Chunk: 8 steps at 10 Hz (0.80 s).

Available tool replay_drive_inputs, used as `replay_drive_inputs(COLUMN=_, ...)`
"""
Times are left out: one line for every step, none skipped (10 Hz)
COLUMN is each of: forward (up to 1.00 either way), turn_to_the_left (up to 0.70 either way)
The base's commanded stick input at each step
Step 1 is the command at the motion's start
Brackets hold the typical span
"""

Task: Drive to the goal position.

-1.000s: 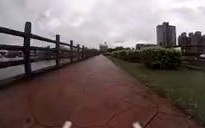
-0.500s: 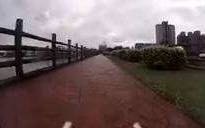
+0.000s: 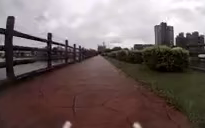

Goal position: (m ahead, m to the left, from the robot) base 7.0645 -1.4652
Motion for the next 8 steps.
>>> replay_drive_inputs(forward=0.5, turn_to_the_left=0.0)
replay_drive_inputs(forward=0.5, turn_to_the_left=0.0)
replay_drive_inputs(forward=0.5, turn_to_the_left=0.0)
replay_drive_inputs(forward=0.5, turn_to_the_left=0.0)
replay_drive_inputs(forward=0.5, turn_to_the_left=0.0)
replay_drive_inputs(forward=0.5, turn_to_the_left=0.0)
replay_drive_inputs(forward=0.5, turn_to_the_left=0.0)
replay_drive_inputs(forward=0.5, turn_to_the_left=0.0)
